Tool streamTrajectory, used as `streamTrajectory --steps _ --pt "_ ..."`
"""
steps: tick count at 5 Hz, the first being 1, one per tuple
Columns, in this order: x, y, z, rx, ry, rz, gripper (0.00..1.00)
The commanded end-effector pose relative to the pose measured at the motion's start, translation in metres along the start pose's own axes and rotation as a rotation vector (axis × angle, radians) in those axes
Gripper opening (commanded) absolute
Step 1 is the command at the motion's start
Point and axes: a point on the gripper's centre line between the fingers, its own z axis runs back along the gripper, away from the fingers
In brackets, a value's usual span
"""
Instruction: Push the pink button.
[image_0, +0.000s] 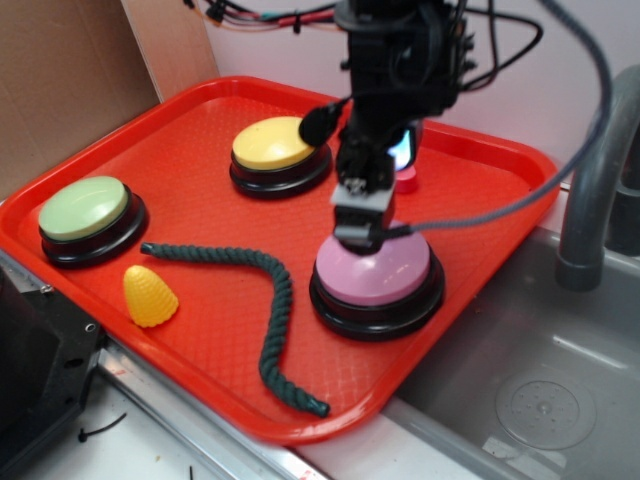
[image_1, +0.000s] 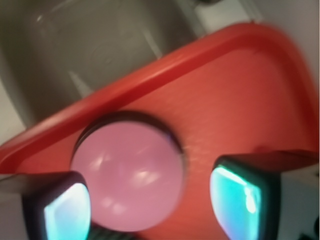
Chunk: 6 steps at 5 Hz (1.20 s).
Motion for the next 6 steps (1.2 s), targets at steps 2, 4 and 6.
streamTrajectory --steps 2,4,6 --pt "-0.005 -0.020 -0.032 -0.007 -0.004 0.004 1.00" --pt "0.002 -0.014 -0.012 0.039 -0.028 -0.011 1.00" --pt "0.004 -0.011 -0.008 0.046 -0.048 -0.023 1.00"
